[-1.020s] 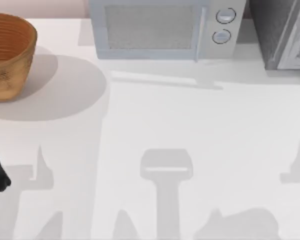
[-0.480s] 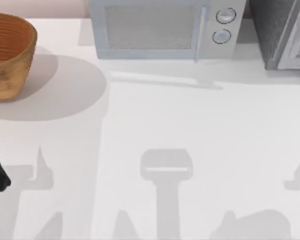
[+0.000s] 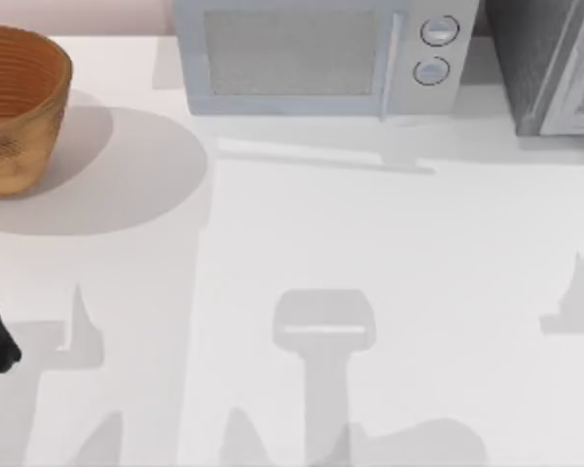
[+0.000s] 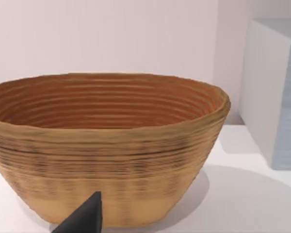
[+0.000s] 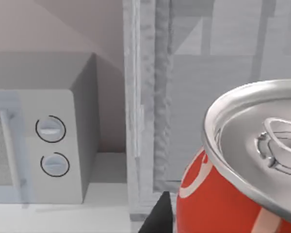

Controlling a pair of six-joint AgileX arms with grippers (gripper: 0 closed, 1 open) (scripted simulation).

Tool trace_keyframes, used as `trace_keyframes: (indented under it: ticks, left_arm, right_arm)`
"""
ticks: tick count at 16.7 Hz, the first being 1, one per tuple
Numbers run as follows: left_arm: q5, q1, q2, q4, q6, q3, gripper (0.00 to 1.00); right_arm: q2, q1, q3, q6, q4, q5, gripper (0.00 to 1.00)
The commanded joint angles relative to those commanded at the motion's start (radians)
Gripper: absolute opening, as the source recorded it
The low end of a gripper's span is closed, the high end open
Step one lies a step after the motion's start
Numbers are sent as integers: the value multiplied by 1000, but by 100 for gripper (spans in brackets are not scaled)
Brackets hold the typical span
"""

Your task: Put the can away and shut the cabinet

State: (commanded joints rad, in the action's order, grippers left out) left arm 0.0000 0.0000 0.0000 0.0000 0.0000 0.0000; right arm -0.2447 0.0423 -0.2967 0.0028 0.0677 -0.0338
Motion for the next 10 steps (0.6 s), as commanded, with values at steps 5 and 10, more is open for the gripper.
trace_keyframes:
  ticks: [5,10]
  left_arm:
    - [0,0,0,0,0,0,100]
    - [0,0,0,0,0,0,100]
  right_arm:
    - [-342,44,-448,2,110,-53,0]
    - [-703,90,-933,8,229,-107,0]
